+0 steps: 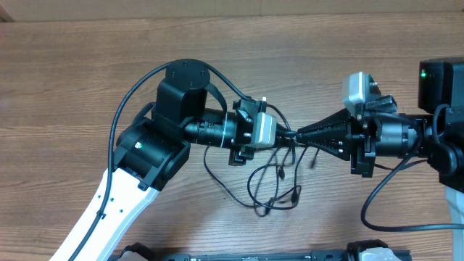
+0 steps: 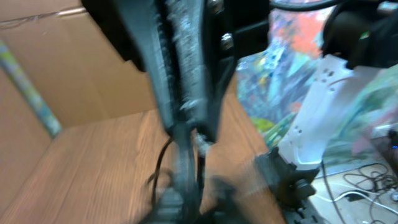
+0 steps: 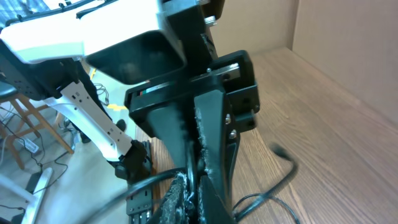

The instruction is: Untangle cables

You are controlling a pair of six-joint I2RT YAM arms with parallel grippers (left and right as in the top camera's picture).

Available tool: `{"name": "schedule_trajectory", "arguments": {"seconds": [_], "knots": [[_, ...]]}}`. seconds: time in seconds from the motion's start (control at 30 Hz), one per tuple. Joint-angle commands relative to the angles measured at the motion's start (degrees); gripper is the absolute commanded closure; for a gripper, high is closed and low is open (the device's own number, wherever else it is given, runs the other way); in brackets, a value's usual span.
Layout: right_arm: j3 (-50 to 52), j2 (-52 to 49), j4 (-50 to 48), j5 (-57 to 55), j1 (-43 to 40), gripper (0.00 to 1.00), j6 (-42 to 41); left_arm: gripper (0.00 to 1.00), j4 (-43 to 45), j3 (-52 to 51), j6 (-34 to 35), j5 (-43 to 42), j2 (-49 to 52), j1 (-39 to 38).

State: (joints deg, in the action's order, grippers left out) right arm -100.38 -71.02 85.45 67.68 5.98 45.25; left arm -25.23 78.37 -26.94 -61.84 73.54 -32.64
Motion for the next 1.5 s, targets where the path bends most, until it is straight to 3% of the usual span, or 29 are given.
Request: {"name": "schedule_trajectory", "arguments": {"seconds": [0.0, 0.23, 0.4, 0.5, 0.53, 0.57, 0.67, 0.8, 0.97, 1.1, 1.3, 1.47], "knots": [[-0.94, 0.46, 0.59, 1.92, -0.15, 0.96, -0.33, 0.96, -0.04, 0.55, 6.21, 9.92, 0.35, 0.07], [-0.94, 0.46, 1.27, 1.88, -0.15, 0.96, -0.55, 0.96, 0.20, 0.55, 24.63, 27.50, 0.35, 0.11], [-0.94, 0.46, 1.14, -0.59, -0.15, 0.96, -3.54, 0.96, 0.37, 0.55, 29.33, 32.22, 0.33, 0.11], [-0.94, 0.46, 0.81, -6.97, -0.15, 0.79, -7.87, 0.96, 2.08, 0.55, 29.35, 31.78, 0.33, 0.09], [-0.94, 0.46, 0.28, -10.91, -0.15, 0.59, -11.13, 0.96, 2.69, 0.55, 29.35, 31.69, 0.33, 0.09], [-0.94, 0.46, 0.07, -13.09, -0.15, 0.45, -12.83, 0.96, 3.04, 0.55, 29.33, 31.12, 0.33, 0.02], [-0.94, 0.46, -0.11, -22.43, -0.15, 0.31, -18.29, 0.96, 4.46, 0.55, 29.38, 29.14, 0.33, 0.02], [-0.94, 0.46, -0.33, -28.52, -0.15, 0.29, -21.68, 0.96, 6.10, 0.55, 36.83, 29.77, 0.33, 0.00], [-0.94, 0.46, -1.38, -28.85, -0.11, 0.28, -24.72, 0.96, 6.21, 0.55, 52.37, 35.50, 0.33, 0.00], [-0.94, 0.46, -1.79, -23.52, -0.09, 0.30, -24.26, 0.96, 6.93, 0.55, 57.96, 34.71, 0.33, -0.07], [-0.94, -0.72, -2.69, -22.58, 0.13, 0.27, -22.18, 0.96, 10.82, 0.55, 67.87, 25.51, 0.33, -0.20], [-0.94, -2.78, -3.30, -21.70, 2.23, 0.25, -19.52, 0.96, 15.19, 0.55, 69.83, 22.84, 0.33, -3.19]]}}
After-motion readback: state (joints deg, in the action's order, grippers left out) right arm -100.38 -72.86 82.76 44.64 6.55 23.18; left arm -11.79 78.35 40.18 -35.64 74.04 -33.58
